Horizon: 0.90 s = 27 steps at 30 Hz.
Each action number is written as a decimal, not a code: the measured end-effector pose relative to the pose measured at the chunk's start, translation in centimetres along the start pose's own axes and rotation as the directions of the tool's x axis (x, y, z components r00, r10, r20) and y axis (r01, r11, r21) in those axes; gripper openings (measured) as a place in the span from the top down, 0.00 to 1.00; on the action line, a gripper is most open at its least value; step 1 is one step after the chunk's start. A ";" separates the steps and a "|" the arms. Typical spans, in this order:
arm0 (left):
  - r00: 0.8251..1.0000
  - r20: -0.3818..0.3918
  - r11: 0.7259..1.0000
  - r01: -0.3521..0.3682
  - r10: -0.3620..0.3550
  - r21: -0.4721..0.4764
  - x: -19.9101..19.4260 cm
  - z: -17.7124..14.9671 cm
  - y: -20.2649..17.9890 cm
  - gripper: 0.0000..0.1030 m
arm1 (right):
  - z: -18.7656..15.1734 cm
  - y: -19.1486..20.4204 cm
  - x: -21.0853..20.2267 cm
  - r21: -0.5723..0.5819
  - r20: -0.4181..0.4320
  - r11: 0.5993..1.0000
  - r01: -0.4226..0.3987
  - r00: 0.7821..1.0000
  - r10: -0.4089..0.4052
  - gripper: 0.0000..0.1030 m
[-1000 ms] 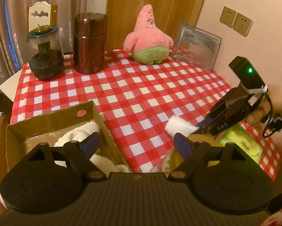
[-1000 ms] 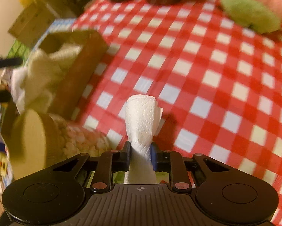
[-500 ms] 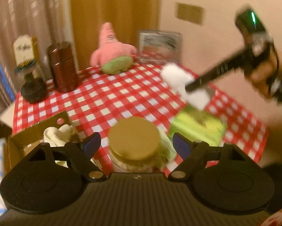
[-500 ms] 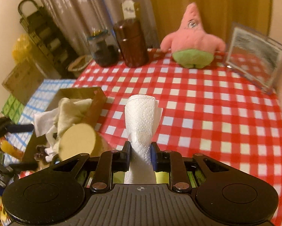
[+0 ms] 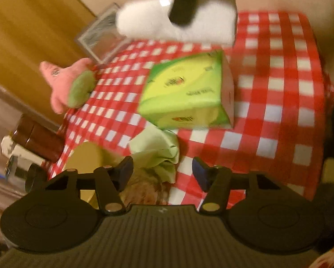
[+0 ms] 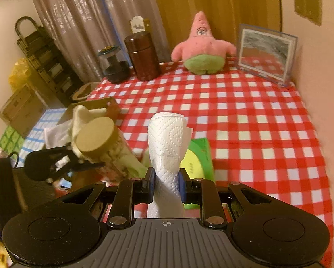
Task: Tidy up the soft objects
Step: 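Lift the paper towel roll with the right gripper toward the tray, then carry the paper towel roll over the tray with the right gripper while the left gripper holds a green cloth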
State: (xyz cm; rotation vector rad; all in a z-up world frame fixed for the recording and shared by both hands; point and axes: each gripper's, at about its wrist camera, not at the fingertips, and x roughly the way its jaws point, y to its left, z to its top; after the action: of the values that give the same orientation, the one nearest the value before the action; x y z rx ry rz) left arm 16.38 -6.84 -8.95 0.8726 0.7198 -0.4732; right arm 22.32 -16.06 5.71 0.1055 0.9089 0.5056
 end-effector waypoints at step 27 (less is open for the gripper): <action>0.991 -0.093 0.977 -0.079 0.099 0.200 7.6 1.2 -2.5 0.98 | -5.9 -3.4 -3.3 0.128 0.089 0.989 0.076 0.992 -0.087 0.79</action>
State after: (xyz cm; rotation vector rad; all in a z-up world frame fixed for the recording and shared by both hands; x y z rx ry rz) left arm 20.36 -9.88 -15.31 1.1160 0.7328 -0.4264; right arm 17.31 -21.29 3.50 0.2027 0.8483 0.3650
